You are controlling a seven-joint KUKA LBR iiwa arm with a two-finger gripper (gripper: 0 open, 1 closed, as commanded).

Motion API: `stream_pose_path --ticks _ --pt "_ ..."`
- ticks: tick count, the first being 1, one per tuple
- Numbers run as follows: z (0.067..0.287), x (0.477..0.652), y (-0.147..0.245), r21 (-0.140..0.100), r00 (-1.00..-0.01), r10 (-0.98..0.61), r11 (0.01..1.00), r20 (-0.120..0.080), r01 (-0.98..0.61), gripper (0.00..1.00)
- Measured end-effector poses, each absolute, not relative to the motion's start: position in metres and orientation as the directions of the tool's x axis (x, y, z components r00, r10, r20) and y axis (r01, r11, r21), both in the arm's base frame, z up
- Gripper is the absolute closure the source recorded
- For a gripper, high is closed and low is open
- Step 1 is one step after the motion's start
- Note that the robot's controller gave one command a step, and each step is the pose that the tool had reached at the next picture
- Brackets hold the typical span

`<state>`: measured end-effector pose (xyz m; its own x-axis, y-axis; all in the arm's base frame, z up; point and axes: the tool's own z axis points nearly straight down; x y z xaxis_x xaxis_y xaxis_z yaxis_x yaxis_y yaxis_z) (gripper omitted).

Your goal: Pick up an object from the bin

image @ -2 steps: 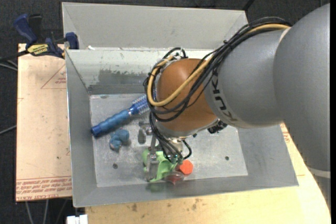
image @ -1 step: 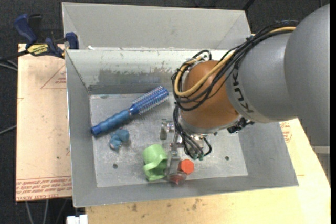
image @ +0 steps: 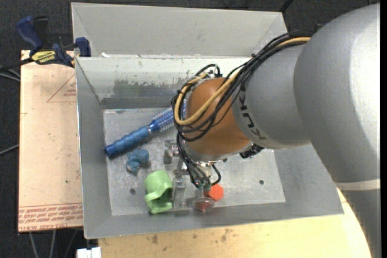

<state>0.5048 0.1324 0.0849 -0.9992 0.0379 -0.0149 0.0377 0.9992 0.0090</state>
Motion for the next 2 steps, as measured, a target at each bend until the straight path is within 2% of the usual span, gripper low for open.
stream_pose_path --ticks 1,2 --pt "0.080 0.526 0.215 0.008 -0.995 -0.101 0.995 -0.017 -0.102 0.00" --pt "0.081 0.526 0.245 -0.012 -0.851 -0.525 0.851 -0.019 -0.525 0.00"
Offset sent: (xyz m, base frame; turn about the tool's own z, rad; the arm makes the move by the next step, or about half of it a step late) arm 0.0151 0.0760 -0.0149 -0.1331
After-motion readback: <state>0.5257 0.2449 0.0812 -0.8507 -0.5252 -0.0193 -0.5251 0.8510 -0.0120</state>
